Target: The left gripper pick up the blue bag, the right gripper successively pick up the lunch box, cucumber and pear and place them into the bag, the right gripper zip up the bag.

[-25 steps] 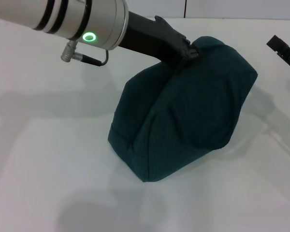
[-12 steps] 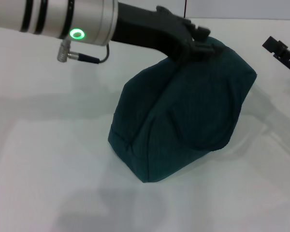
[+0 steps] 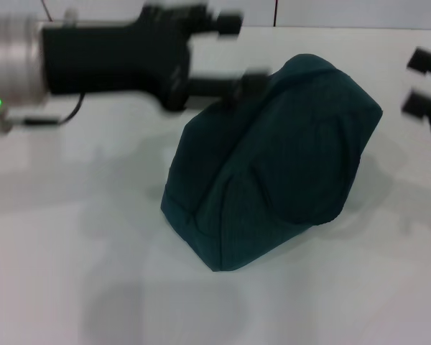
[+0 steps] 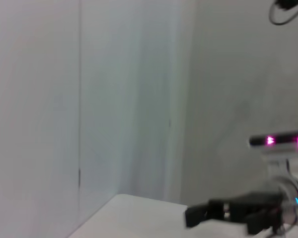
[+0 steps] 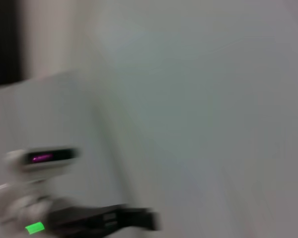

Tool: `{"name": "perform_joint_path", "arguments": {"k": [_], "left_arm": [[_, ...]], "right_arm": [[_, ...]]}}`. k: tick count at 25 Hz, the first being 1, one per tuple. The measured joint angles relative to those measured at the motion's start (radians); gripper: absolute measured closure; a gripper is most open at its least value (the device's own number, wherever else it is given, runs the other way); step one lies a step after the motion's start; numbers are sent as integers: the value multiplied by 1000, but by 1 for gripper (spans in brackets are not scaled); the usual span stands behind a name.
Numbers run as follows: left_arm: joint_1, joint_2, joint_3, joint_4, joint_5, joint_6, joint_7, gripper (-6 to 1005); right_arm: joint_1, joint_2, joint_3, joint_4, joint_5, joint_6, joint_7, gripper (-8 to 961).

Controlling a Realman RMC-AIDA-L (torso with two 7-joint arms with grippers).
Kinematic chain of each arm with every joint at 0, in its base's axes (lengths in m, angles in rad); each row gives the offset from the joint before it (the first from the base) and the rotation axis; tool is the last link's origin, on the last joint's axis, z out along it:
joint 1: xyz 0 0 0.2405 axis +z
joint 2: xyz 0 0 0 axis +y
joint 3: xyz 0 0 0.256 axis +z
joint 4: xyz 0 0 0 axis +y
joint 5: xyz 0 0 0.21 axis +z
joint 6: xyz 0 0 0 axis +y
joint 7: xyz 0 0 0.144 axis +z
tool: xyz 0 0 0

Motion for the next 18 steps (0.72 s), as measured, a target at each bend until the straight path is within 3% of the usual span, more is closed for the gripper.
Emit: {"name": "perform_joint_path", "arguments": {"k": [2,4,8,10,13,15,18], "left_arm": [[59,1,-20,-32,-20,69,81,232],[103,2,-28,-76,-24,111,149,193],[172,1,-36,-254,-30,174,319,165],[184,1,-44,-343,-29,193,386,159],[189,4,-84,-487,5,208,482,161],[188,4,-118,-559,42,209,542,162],[181,3,-172,-662,104,205,705,163]], "right_arm": [[-14,-13,20,-46,-67,-59,-3,78],[-32,-7,79,-82,-164,-136,-4,78],[-76,62,227,-112,-390,-225,-23,79],[-102,108,280,-113,-510,-228,-62,80],[-132,156,330,-104,-631,-200,-119,80],[-149,177,348,-85,-686,-165,-146,81],[-147,178,346,0,-701,-117,-185,81]]}}
